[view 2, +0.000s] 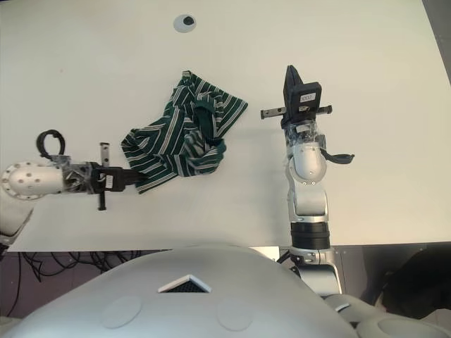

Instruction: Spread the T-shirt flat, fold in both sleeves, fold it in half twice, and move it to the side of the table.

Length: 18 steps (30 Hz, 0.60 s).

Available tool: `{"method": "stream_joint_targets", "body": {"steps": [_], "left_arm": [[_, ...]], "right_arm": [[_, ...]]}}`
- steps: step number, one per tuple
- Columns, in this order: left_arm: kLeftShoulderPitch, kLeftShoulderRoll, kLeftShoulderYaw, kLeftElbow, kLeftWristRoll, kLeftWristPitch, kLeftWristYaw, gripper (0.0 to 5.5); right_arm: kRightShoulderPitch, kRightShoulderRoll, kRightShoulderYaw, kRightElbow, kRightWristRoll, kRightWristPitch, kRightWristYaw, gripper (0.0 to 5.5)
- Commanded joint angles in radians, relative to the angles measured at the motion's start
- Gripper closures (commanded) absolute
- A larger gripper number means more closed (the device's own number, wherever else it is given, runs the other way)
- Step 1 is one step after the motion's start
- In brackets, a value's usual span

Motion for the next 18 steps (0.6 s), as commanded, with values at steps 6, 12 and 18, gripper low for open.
{"method": "stream_joint_targets", "body": {"steps": [6,12,18], "left_arm": [[0.071,0.030,0.097,0.175,-0.045,-0.055,-0.047,5.50],[0.031,-0.138,0.170,-0.027,-0.428,-0.028,-0.128,5.50],[0.015,-0.206,0.136,-0.037,-0.389,0.002,-0.136,5.33]], "right_arm": [[0.025,-0.003,-0.004,-0.030,0.004,0.026,-0.009,5.45],[0.035,-0.002,-0.005,-0.019,-0.004,0.015,-0.023,5.45],[0.028,0.003,0.015,-0.006,-0.018,0.012,-0.030,5.50]]}}
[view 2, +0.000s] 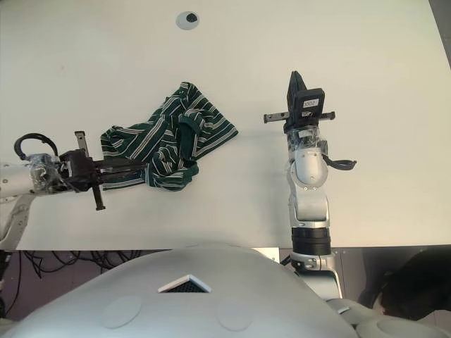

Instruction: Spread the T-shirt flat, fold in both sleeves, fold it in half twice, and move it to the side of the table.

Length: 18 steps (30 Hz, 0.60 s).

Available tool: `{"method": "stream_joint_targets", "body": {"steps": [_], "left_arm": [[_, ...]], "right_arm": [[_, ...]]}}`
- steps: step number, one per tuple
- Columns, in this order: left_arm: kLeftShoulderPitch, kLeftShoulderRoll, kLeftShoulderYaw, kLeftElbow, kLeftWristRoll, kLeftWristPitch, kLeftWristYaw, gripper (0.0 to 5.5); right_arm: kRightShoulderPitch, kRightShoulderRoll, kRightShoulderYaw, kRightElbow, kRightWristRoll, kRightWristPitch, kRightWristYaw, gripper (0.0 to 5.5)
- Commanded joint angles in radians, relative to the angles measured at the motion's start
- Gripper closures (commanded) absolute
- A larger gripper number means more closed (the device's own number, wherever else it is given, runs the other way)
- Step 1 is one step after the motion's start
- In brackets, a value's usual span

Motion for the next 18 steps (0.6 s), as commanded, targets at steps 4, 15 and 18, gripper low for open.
{"method": "stream_joint_targets", "body": {"steps": [4,15,18], "left_arm": [[-0.105,-0.006,-0.027,0.021,0.212,-0.018,0.033,4.61],[-0.140,-0.190,-0.313,-0.272,0.358,0.034,0.088,3.80],[-0.135,-0.192,-0.321,-0.272,0.374,0.032,0.102,3.80]], "right_arm": [[0.004,0.008,0.034,-0.008,-0.021,0.008,-0.010,5.50],[-0.012,0.001,0.064,0.002,-0.037,0.013,-0.009,5.50],[-0.008,0.006,0.071,-0.002,-0.043,0.016,-0.008,5.50]]}}
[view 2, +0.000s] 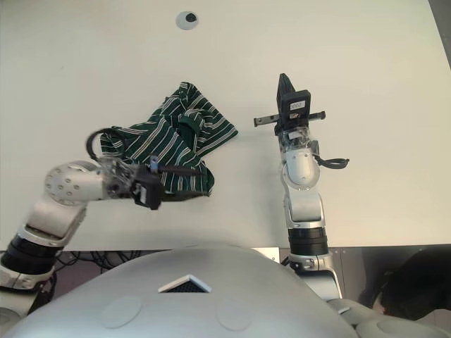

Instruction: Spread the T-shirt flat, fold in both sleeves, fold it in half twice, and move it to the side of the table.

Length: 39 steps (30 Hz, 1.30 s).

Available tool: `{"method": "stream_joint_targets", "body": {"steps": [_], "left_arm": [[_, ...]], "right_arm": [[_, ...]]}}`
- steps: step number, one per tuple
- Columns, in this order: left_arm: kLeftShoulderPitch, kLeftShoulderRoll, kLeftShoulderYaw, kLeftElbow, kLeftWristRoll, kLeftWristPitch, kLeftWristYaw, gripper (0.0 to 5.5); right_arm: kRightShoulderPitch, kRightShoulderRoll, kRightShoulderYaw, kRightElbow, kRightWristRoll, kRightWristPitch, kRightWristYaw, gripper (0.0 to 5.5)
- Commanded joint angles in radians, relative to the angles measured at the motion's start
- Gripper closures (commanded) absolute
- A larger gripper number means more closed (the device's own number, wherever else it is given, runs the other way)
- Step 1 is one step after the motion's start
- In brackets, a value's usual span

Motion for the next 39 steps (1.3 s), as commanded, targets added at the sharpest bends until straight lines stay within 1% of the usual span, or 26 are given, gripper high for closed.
{"method": "stream_joint_targets", "body": {"steps": [1,6,9,11,14,16,18,20,23,26,30,35,39], "left_arm": [[0.012,0.005,0.004,-0.014,0.014,0.007,0.019,3.80],[0.022,0.031,0.097,-0.032,-0.053,0.014,0.035,3.80],[-0.036,0.073,0.174,0.022,-0.043,0.006,0.032,3.80],[-0.078,0.084,0.180,0.053,-0.047,0.032,0.014,3.80],[-0.133,0.035,0.124,0.098,-0.020,0.168,0.043,3.80],[-0.158,0.027,0.082,0.131,0.024,0.215,0.041,3.80],[-0.188,0.070,0.049,0.184,0.118,0.155,0.015,3.80],[-0.246,0.085,0.045,0.229,0.164,0.131,0.002,3.80],[-0.343,0.048,0.046,0.259,0.155,0.181,-0.014,3.80],[-0.399,0.034,0.016,0.275,0.151,0.228,-0.058,3.80],[-0.439,0.027,-0.022,0.299,0.166,0.224,-0.107,3.80],[-0.477,0.023,-0.024,0.252,0.091,0.308,-0.196,3.80],[-0.494,0.020,-0.074,0.282,0.106,0.367,-0.244,3.80]], "right_arm": [[-0.006,0.006,0.013,-0.007,-0.006,0.016,-0.001,5.50],[0.002,0.002,0.016,-0.024,-0.005,0.026,-0.001,5.50],[-0.005,0.000,0.014,-0.017,-0.004,0.029,-0.002,5.50],[-0.012,0.000,0.014,-0.007,-0.007,0.029,-0.004,5.50],[-0.023,0.002,0.017,0.005,-0.009,0.027,-0.006,5.50],[-0.035,0.003,0.021,0.016,-0.011,0.026,-0.004,5.50],[-0.046,0.005,0.024,0.034,-0.012,0.021,-0.004,5.50],[-0.056,0.009,0.027,0.052,-0.014,0.014,-0.008,5.50],[-0.061,0.013,0.037,0.062,-0.019,0.009,-0.011,5.50],[-0.067,0.014,0.051,0.068,-0.030,0.007,-0.014,5.50],[-0.086,0.014,0.068,0.097,-0.037,0.004,-0.025,5.50],[-0.111,0.023,0.087,0.132,-0.053,-0.002,-0.030,5.50],[-0.122,0.025,0.099,0.148,-0.061,-0.001,-0.036,5.50]]}}
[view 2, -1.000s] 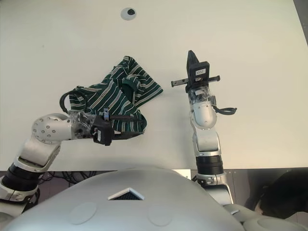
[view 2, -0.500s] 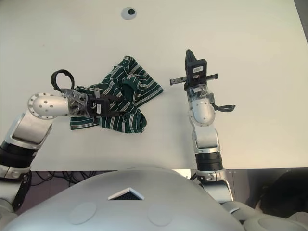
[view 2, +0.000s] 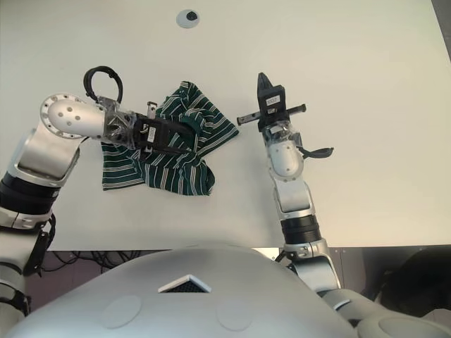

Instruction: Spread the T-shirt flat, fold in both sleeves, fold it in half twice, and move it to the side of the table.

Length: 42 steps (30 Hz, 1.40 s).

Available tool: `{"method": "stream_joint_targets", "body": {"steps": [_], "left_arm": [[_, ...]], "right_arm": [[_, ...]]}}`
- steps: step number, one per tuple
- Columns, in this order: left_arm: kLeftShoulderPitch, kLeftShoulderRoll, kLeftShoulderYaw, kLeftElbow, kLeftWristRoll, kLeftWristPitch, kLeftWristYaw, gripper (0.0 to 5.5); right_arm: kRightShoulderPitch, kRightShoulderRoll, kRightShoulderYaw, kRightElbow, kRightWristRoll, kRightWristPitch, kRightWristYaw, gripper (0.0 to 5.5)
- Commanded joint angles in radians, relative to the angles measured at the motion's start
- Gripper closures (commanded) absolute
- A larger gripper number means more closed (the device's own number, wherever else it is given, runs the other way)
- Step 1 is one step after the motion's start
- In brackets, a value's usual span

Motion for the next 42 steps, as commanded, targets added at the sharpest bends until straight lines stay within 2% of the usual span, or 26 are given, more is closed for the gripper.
{"method": "stream_joint_targets", "body": {"steps": [1,5,13,20,26,33,36,38,42], "left_arm": [[-0.027,0.002,-0.058,0.039,0.030,0.055,-0.043,3.80],[-0.026,-0.014,-0.078,0.079,0.020,0.073,-0.061,3.80],[-0.014,-0.127,-0.090,0.224,-0.027,0.022,-0.055,3.80],[-0.011,-0.063,-0.134,0.252,0.025,0.034,-0.126,3.80],[-0.020,-0.027,-0.121,0.248,0.024,0.042,-0.139,4.62],[-0.017,-0.052,-0.088,0.253,-0.011,-0.005,-0.125,5.39],[-0.009,-0.048,-0.040,0.221,-0.056,-0.021,-0.114,5.49],[0.003,-0.021,0.031,0.165,-0.113,-0.026,-0.111,5.50],[0.097,0.069,0.252,-0.039,-0.244,-0.044,-0.079,5.50]], "right_arm": [[-0.021,0.019,0.011,0.019,-0.014,0.002,-0.011,5.50],[-0.021,0.017,0.025,0.019,-0.020,0.004,-0.016,5.50],[-0.015,0.010,0.043,0.014,-0.038,0.009,-0.019,5.50],[-0.008,0.008,0.066,0.008,-0.066,0.015,-0.021,5.50],[-0.005,0.010,0.068,0.003,-0.074,0.016,-0.023,5.50],[-0.014,0.005,0.060,0.017,-0.075,0.008,-0.027,5.50],[-0.017,0.004,0.058,0.021,-0.075,0.005,-0.029,5.50],[-0.019,0.005,0.060,0.023,-0.077,0.005,-0.030,5.50],[-0.010,0.007,0.064,0.005,-0.079,0.010,-0.027,5.50]]}}
